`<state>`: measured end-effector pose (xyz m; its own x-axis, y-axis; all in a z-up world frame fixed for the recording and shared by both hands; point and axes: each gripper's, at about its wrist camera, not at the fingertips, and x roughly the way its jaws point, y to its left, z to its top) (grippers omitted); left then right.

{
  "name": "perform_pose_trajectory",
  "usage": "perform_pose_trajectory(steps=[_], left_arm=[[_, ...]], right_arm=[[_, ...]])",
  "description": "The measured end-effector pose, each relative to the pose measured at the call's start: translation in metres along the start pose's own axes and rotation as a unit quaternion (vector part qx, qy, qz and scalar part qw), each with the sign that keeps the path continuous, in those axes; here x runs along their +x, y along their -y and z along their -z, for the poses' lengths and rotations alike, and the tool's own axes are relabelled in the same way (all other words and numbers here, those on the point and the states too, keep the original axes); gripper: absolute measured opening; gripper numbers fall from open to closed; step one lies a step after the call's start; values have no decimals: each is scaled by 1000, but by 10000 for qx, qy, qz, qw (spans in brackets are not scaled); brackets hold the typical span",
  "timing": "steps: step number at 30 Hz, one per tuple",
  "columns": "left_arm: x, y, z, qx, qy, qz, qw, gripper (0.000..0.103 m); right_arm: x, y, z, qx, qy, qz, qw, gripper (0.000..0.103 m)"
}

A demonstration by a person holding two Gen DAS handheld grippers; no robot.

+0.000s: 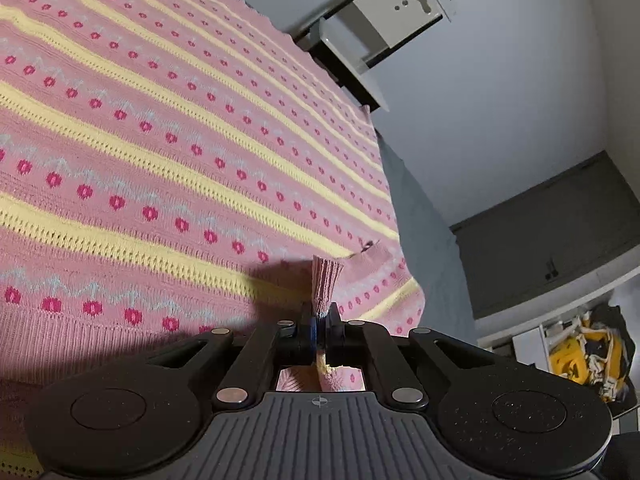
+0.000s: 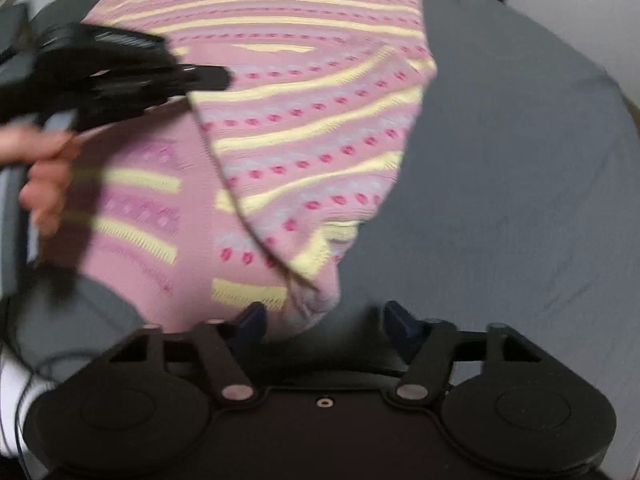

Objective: Fold clothes

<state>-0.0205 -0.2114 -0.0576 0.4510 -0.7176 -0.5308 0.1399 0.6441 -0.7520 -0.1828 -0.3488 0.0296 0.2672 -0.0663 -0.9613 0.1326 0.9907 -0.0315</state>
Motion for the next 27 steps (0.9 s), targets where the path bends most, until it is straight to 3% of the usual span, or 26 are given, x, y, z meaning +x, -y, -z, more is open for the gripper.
perform_pose_trajectory(steps=[4,5,6,9,13,16,17,18,21,23,25,26,27], left_arm=[[3,3,1,-13,59,139,9999,3],[4,4,1,-31,74,170,9998,3],[4,5,2,-35,102,170,9998,3],[5,8,5,41,200,64,9998,3],[8,11,10,164,185,-56,9997,3],[10,12,16,370,142,-265,9989,3],[10,11,18,408,113,-293,9987,3],[10,10,20,445,83,-319,9985,3],[6,9,20,479,61,-273,9985,3],[6,8,20,498,29,-250,9984,3],[6,8,20,502,6,-225,9985,3],[5,8,19,517,-5,-224,9984,3],[5,8,19,532,-16,-223,9983,3]], right_arm=[[6,0,0,256,75,39,9996,50],[7,0,-2,313,121,76,9994,44],[11,1,-2,363,75,145,9992,30],[14,11,2,704,27,234,9972,21],[7,24,14,1006,-107,407,9940,21],[4,21,17,806,-276,332,9958,22],[1,18,17,752,-263,356,9962,25],[-1,15,18,697,-250,381,9965,38],[-13,12,18,631,-311,118,9975,43],[-28,14,20,705,-62,-43,9975,43],[-43,20,17,757,512,19,9958,43],[-48,22,13,824,739,-21,9938,41],[-53,25,8,892,966,-60,9913,31]])
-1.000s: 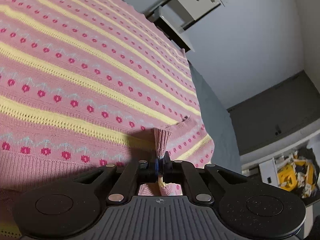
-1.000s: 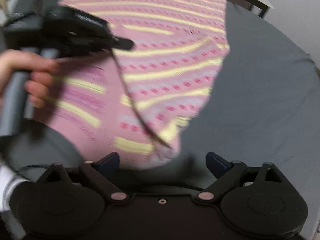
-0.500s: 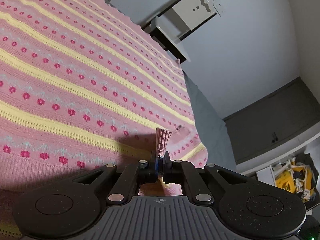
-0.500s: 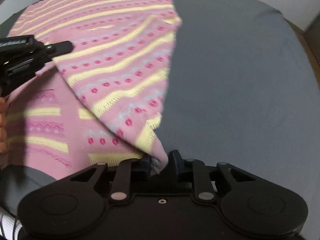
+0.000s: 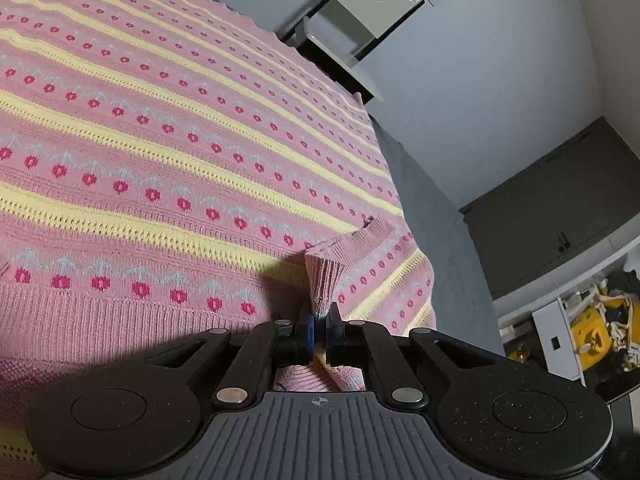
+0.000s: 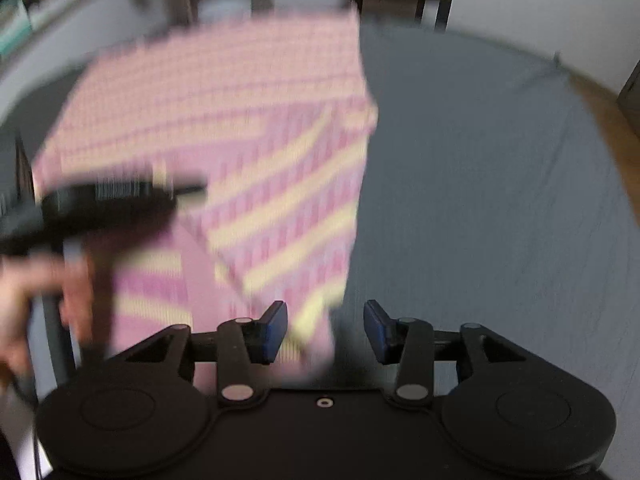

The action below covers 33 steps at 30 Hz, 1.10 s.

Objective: Fold clothes

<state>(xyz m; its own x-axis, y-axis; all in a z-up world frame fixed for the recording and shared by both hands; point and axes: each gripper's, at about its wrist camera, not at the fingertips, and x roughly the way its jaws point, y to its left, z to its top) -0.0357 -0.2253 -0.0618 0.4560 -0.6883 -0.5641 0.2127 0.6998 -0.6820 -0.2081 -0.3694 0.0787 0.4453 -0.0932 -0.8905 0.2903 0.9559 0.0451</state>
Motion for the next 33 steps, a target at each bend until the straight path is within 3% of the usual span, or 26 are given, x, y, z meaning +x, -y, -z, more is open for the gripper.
perform_pose_trajectory(steps=[2,5,8,9,16,19,21,22,23,25,28,33], left_arm=[[1,1,-1,4,-10,-10,10000,3],[2,2,-2,14,-18,-36,10000,3],[4,5,-2,35,-13,-72,10000,3],[4,5,-2,55,-13,-85,9999,3],[4,2,-4,112,-97,-93,9998,4],[-1,3,-6,32,-227,-55,9997,4],[-12,7,-6,169,-293,-196,9992,13],[-19,10,-6,279,-314,-299,9987,28],[-29,14,-5,453,-257,-364,9980,52],[-51,20,-3,803,-140,-492,9955,81],[-87,24,4,1044,236,-638,9922,86],[-128,18,14,716,769,-743,9917,86]], right_arm=[[17,9,-20,298,-139,-428,9985,16],[44,17,-28,828,-550,-1104,9889,16],[69,11,-23,954,-1116,-951,9846,16],[79,12,-21,1034,-1330,-794,9825,8],[77,35,3,1581,-1460,-1049,9709,3],[64,30,1,1299,-1432,-836,9776,7],[58,26,-2,1096,-1358,-748,9818,21],[54,24,-5,1006,-1300,-739,9836,27],[48,20,-6,894,-1170,-741,9863,39],[36,8,-12,591,-747,-630,9935,41],[34,-1,-21,320,-116,-641,9974,44],[59,5,-54,663,348,-708,9947,44]])
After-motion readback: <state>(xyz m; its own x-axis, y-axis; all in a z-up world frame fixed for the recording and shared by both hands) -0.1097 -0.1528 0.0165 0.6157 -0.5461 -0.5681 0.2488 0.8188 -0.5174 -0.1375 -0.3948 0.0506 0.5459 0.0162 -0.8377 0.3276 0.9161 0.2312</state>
